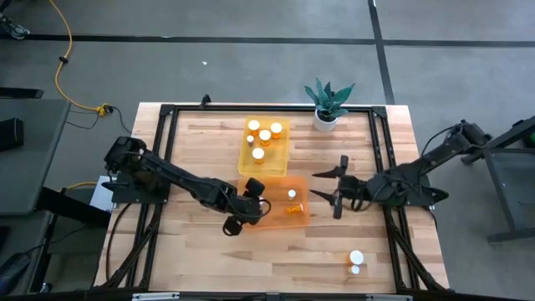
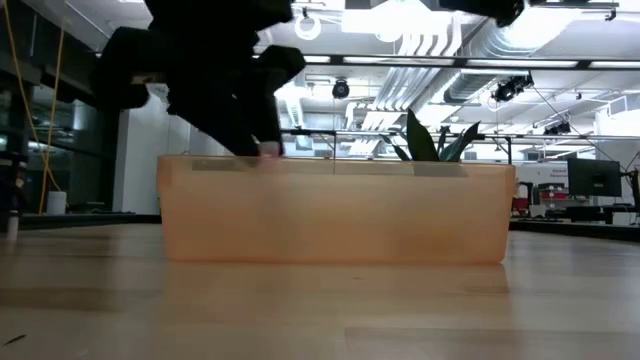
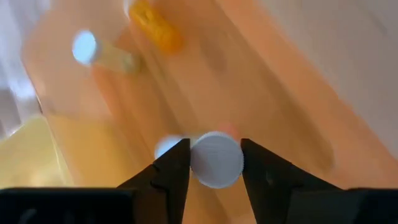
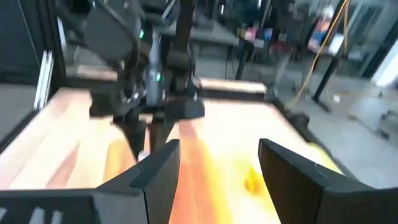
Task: Pick and place medicine bottles into bin by pill shape (circle, oval)
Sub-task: Put the pink tablet bottle into the orange bin, then put the orange capsule bottle into the yellow bin
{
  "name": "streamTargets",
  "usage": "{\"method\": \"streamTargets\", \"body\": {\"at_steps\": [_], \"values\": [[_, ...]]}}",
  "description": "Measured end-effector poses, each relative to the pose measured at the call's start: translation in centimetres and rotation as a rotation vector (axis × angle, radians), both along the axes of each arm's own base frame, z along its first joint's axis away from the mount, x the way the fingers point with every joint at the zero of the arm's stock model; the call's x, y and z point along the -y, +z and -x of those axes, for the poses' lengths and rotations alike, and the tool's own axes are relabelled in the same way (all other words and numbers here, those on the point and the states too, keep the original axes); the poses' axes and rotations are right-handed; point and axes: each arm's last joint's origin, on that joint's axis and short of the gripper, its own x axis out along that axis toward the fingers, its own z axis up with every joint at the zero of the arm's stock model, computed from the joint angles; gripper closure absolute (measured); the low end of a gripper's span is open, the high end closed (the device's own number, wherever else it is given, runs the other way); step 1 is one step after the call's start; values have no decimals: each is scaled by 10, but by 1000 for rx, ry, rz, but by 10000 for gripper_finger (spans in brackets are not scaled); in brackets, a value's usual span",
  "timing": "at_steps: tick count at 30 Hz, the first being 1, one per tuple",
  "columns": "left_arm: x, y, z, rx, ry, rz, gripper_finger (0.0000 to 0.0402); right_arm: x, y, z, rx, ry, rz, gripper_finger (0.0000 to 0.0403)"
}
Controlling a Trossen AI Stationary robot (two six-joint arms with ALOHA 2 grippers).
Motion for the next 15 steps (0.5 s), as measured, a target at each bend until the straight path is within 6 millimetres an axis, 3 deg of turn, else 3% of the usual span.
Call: {"method": "streamTargets", "body": {"at_steps": [6,11,15], "values": [[0,4,-1,31,64,54,213,-13,19,5,-184,5,-81,192],[-1,28,12,80,118,111,159,-26,32,10,-288,-7,-194,192],[-2,55,29,143,201,196,140,-41,37,13,-452,-46,-316,192]]}}
